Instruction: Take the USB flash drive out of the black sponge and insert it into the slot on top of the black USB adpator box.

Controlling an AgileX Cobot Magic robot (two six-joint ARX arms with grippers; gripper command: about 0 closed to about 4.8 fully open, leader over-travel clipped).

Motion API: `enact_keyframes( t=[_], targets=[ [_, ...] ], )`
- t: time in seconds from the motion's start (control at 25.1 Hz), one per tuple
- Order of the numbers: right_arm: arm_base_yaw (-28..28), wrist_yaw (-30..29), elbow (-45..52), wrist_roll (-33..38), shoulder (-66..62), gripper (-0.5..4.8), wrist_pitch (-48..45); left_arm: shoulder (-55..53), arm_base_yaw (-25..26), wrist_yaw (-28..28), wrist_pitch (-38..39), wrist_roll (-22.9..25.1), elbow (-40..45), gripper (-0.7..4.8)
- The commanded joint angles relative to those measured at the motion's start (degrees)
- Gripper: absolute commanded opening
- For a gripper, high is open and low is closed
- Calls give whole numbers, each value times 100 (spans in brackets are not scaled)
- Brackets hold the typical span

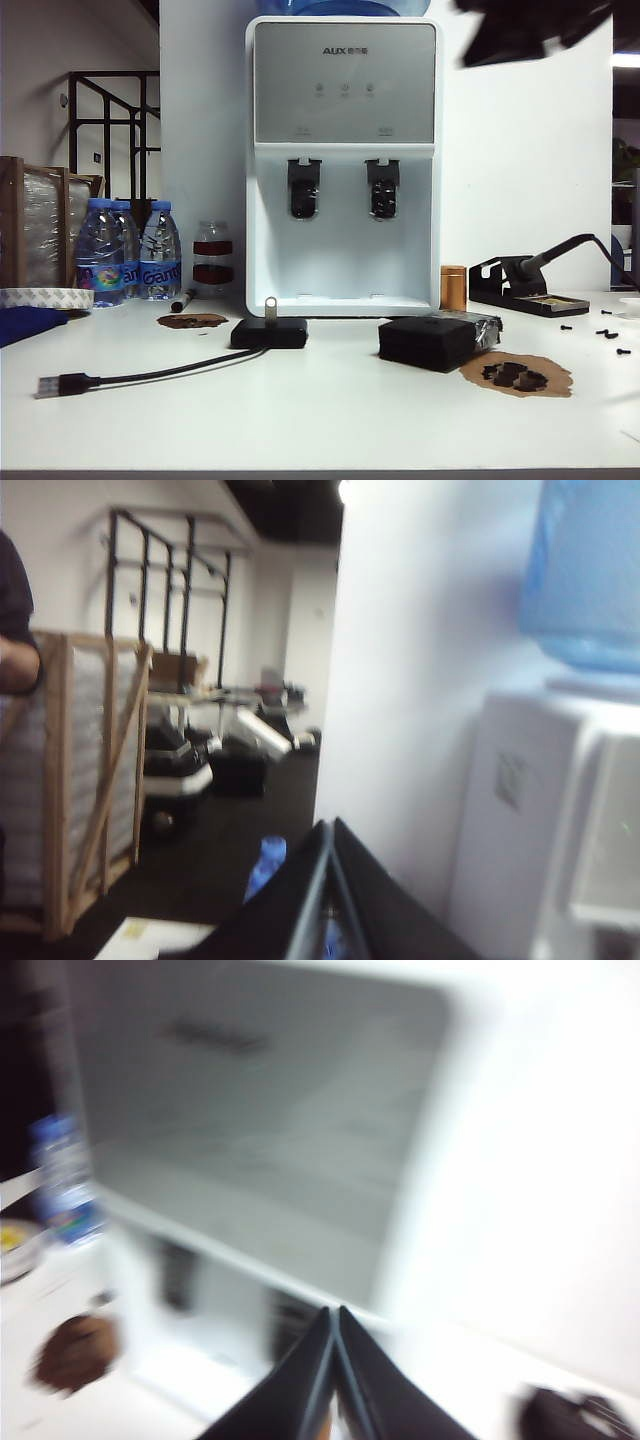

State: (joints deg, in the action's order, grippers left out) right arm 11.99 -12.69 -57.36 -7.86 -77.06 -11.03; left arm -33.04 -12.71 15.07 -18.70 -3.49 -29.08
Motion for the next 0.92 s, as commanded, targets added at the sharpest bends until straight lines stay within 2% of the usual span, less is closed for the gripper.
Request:
enact_keyframes(
  t=[0.04,0.2,0.28,0.4,0.56,0.72,0.84,0.92],
  targets=[
    [-437,232,267,245,656,-3,-26,1060,2,-321,1274,0,-15,-4],
    [-710,396,570,101,1593,-3,118,2459,0,-619,2844,59,-15,-4],
    [-710,745,802,90,2033,-3,184,2767,0,-603,3407,74,-15,-4],
    [-713,778,1434,382,2896,-3,337,3029,2,-354,4162,240,-2,-4],
    [-710,702,2675,483,4529,-3,588,3027,2,63,4183,299,79,-4],
    [-710,695,3477,485,6290,-3,1561,3025,2,55,4225,490,92,-4],
    [-710,708,3825,485,7254,-3,1880,3023,2,24,4157,533,199,-4],
    [-717,691,4000,608,7711,-3,1974,3021,2,24,3834,911,494,-4]
  ],
)
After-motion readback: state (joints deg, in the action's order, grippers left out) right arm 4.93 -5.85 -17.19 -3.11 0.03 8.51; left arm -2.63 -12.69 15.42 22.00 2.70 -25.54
